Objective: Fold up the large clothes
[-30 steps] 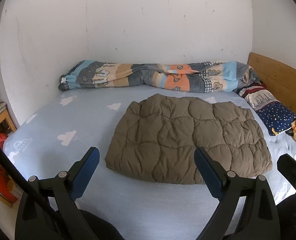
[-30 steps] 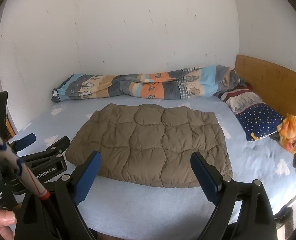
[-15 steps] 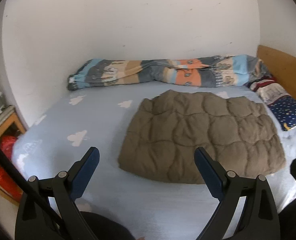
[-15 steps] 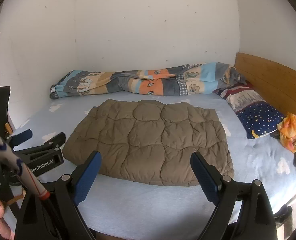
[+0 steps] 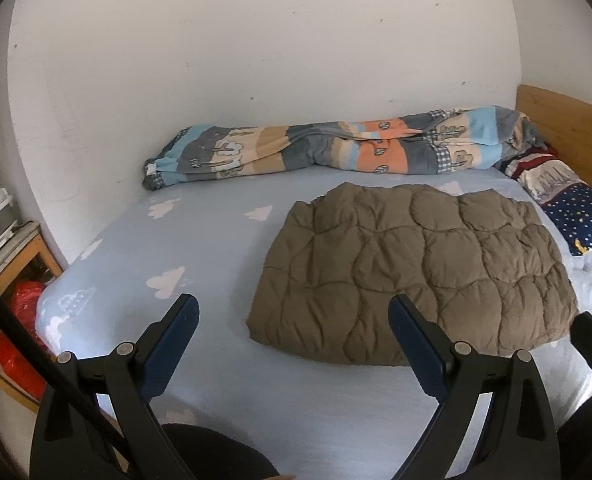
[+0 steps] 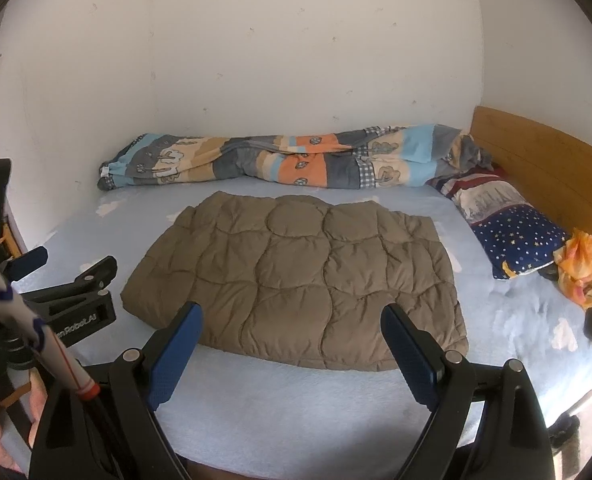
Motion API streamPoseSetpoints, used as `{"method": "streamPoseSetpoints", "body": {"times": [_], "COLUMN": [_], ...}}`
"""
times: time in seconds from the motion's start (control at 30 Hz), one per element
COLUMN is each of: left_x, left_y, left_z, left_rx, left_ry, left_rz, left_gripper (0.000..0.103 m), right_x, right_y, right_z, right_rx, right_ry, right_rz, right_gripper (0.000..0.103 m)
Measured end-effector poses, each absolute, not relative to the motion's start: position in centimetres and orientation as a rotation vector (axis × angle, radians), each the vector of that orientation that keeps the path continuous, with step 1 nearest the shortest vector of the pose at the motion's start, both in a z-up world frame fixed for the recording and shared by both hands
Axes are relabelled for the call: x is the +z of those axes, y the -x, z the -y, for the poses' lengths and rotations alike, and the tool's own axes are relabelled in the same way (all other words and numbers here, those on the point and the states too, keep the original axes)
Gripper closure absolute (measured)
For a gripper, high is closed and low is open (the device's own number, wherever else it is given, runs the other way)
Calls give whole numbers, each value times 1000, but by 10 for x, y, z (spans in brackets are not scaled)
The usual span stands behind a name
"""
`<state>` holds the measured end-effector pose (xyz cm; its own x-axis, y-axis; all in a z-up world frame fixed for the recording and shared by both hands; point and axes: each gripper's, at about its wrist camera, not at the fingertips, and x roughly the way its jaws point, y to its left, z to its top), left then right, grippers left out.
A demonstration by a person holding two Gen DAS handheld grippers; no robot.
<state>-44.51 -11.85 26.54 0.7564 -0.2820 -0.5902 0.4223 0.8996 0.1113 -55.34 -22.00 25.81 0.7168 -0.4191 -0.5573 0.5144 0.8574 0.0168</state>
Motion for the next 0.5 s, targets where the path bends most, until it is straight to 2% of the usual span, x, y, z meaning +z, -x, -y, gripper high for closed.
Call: {"method": "streamPoseSetpoints", "body": {"times": [0.5], "left_x": [259], "left_y": [439], "left_z": [117], "left_rx": [-430], "left_ry": [-209], "left_rz": [-677], "left_gripper": [8], "right_x": [258], "right_y": [556], "right_z": [226], "right_rx": [-525], "right_ry": [-178], "right_rz": [-578], "right_gripper": [9]}}
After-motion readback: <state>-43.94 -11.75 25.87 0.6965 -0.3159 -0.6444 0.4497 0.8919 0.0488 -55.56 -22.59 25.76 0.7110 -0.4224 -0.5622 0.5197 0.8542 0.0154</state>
